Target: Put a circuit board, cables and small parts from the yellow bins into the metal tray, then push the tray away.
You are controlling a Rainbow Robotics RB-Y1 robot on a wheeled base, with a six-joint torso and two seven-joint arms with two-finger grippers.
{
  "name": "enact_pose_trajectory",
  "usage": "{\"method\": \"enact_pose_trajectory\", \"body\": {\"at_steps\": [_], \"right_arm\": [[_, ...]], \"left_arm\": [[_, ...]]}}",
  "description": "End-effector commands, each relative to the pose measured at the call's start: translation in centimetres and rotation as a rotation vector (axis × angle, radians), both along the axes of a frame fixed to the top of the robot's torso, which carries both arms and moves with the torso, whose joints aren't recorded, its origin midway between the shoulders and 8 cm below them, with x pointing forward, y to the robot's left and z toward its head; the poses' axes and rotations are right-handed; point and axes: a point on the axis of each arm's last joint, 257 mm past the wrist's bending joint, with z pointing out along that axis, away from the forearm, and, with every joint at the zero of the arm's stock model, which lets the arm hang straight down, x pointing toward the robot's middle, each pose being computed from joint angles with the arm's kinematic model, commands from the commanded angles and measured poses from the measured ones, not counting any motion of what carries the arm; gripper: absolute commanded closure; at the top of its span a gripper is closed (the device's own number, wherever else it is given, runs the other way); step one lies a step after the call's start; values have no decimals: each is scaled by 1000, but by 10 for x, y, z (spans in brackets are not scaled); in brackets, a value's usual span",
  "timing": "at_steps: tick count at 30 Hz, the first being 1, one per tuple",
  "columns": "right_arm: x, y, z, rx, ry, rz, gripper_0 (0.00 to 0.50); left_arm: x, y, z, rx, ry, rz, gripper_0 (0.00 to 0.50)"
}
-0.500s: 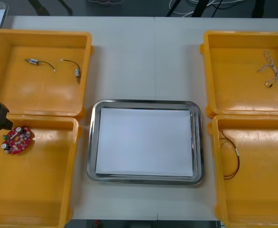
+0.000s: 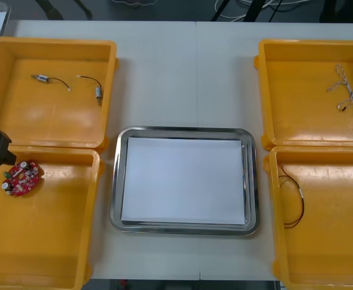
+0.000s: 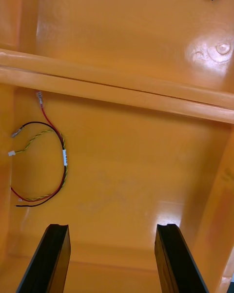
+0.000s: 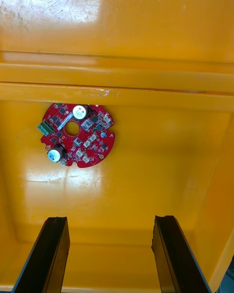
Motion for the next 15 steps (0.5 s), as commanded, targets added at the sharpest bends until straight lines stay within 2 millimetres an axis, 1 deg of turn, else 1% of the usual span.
{"method": "enact_pose_trajectory", "body": {"at_steps": [1, 15], "right_arm": [[-6, 7, -4, 15, 4, -14, 0], [-6, 7, -4, 15, 4, -14, 0]], "left_arm": [[-1, 6, 6, 31, -21, -37, 0], [-1, 6, 6, 31, -21, -37, 0]]}}
